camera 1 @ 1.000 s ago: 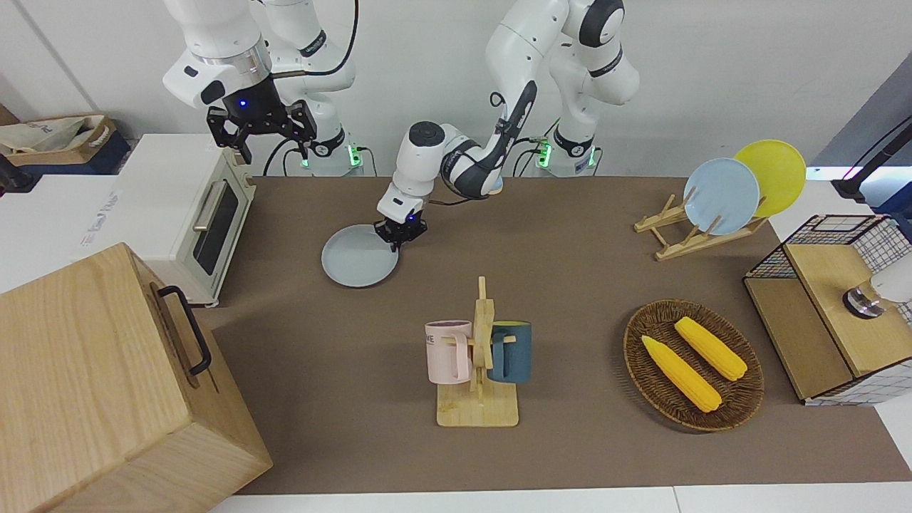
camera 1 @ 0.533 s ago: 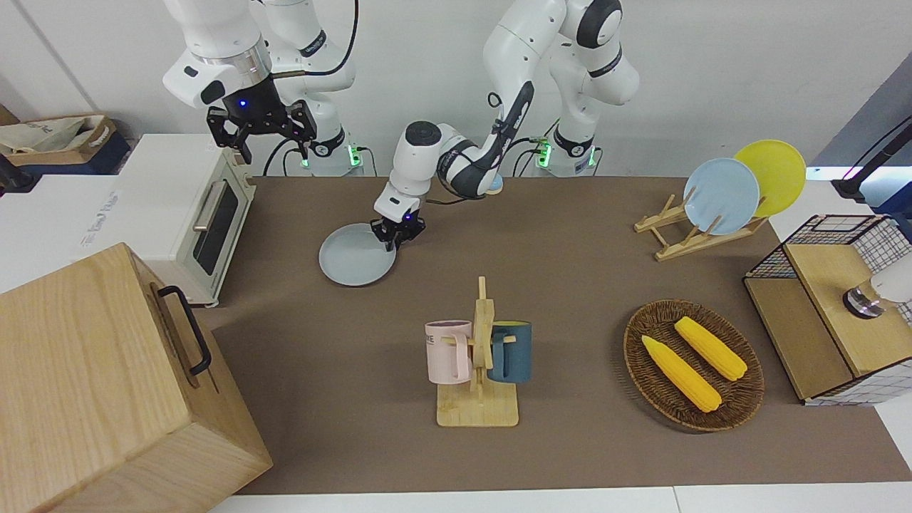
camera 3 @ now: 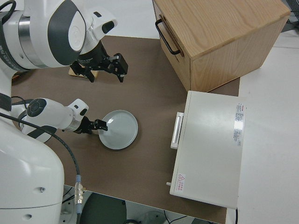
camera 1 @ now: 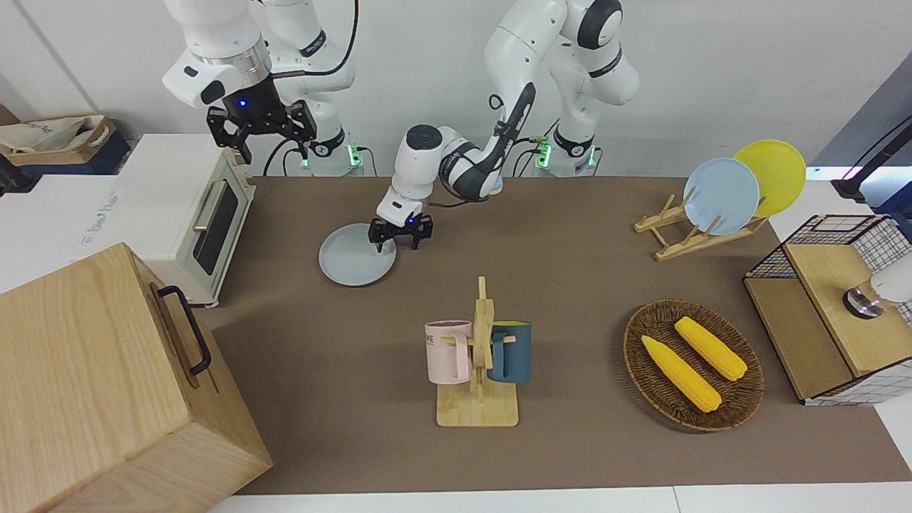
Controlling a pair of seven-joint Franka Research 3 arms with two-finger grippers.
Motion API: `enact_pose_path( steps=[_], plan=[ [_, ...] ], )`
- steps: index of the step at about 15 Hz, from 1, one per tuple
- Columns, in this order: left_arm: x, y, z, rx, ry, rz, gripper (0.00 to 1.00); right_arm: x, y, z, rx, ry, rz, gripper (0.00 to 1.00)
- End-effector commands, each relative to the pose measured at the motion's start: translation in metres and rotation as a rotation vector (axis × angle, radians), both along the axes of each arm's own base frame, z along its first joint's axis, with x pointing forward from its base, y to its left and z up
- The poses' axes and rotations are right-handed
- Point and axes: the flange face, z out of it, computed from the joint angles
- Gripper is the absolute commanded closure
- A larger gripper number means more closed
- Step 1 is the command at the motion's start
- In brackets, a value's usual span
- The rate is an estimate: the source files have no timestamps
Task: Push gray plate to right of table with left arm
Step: 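Lift the left gripper away from the gray plate and pull back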
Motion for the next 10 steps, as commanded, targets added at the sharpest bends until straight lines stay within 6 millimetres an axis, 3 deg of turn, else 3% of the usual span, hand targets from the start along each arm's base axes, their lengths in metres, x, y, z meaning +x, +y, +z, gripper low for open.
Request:
enact_pose_path(
  steps=[1,8,10],
  plan=[
    [0.018,0.026,0.015,0.073,0.009,-0.084,0.02,-0.004,-0.002,0.003,0.007,0.004,-0.003,0.017],
    [0.059,0.103,0.058,0.157,0.057,-0.218,0.02,-0.003,-0.003,0.003,0.007,0.004,-0.003,0.017],
    [0.072,0.138,0.071,0.182,0.079,-0.275,0.02,-0.003,-0.003,0.003,0.007,0.006,-0.003,0.017]
  ],
)
